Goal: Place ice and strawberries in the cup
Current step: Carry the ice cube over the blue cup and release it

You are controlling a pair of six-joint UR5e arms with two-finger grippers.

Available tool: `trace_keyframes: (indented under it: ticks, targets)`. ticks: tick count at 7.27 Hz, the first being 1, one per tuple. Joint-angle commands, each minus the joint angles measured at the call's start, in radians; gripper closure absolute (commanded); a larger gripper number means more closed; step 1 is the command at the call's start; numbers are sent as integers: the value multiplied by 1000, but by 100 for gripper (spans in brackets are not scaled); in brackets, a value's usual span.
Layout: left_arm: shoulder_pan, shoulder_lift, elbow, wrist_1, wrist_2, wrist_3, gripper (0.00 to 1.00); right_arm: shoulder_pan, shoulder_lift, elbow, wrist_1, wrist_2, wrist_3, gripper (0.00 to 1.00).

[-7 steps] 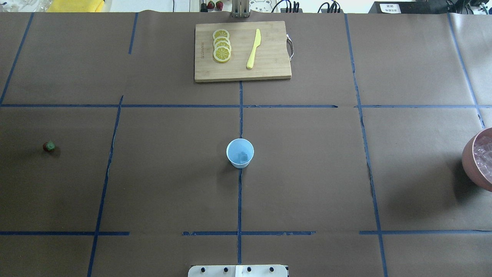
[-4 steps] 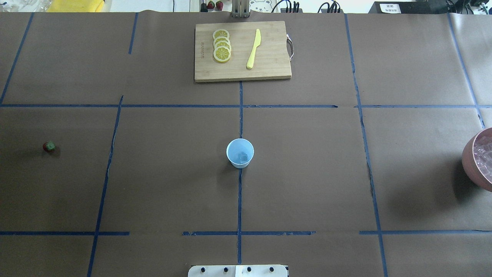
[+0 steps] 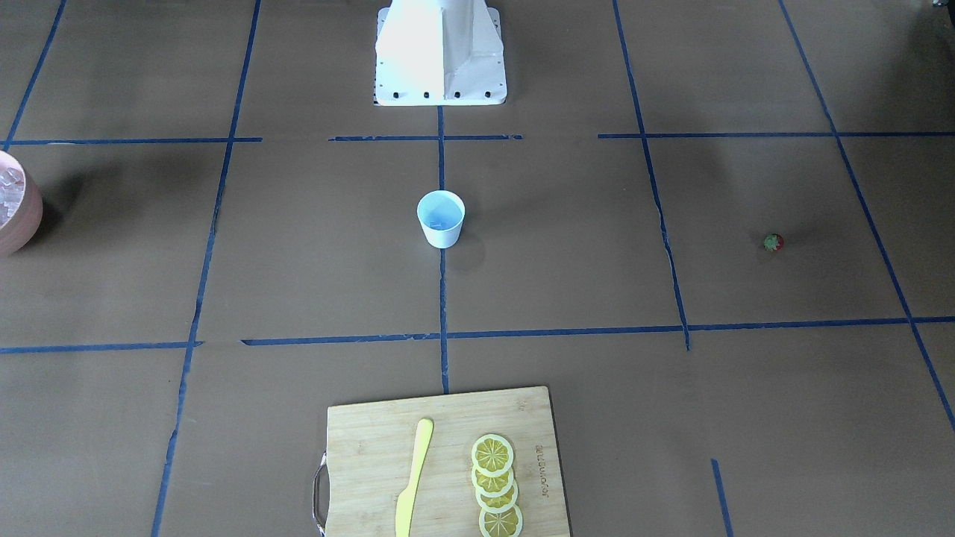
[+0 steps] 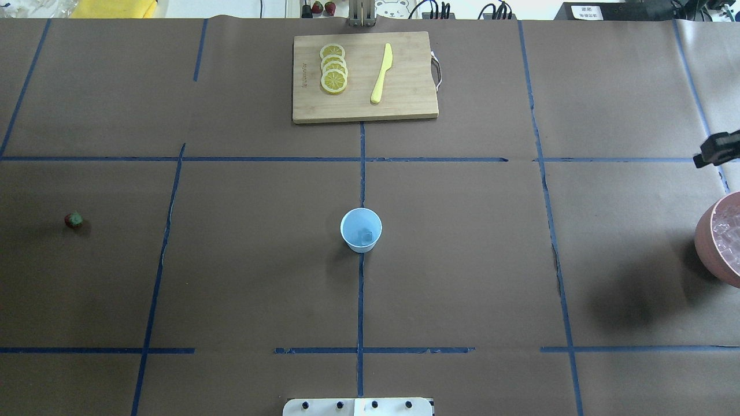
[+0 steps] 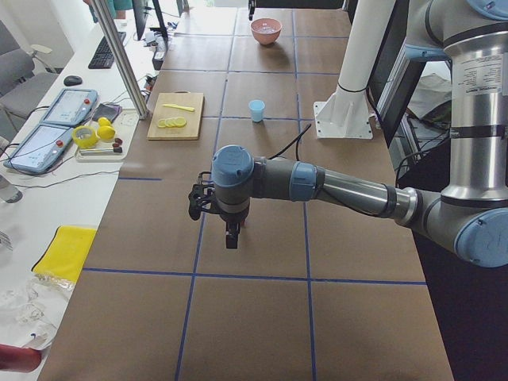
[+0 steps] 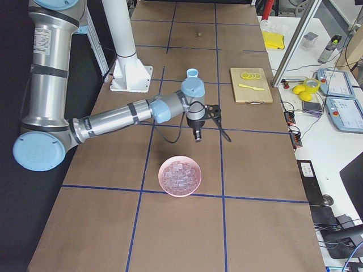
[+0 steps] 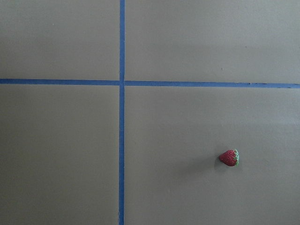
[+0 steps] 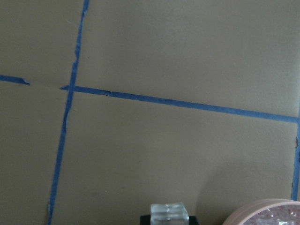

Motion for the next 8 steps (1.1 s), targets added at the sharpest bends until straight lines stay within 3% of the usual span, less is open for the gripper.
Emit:
trace_keyframes:
  ticks: [1, 3, 4, 6, 8]
  targets:
    - [2, 0, 8, 0, 0, 0, 0, -145, 377, -7, -429, -23, 65, 100]
    - [2, -2, 17, 0, 2, 0, 0, -364, 571, -68, -451, -115, 393, 100]
    - [3, -2, 19, 0, 2, 0, 0, -440, 669, -147, -428, -169, 502, 100]
    - [2, -2, 26, -1, 2, 0, 0, -564, 812, -364, -269, -235, 660, 100]
    - [2, -2, 28, -1, 3, 2, 0, -650, 840, -439, -235, -280, 695, 100]
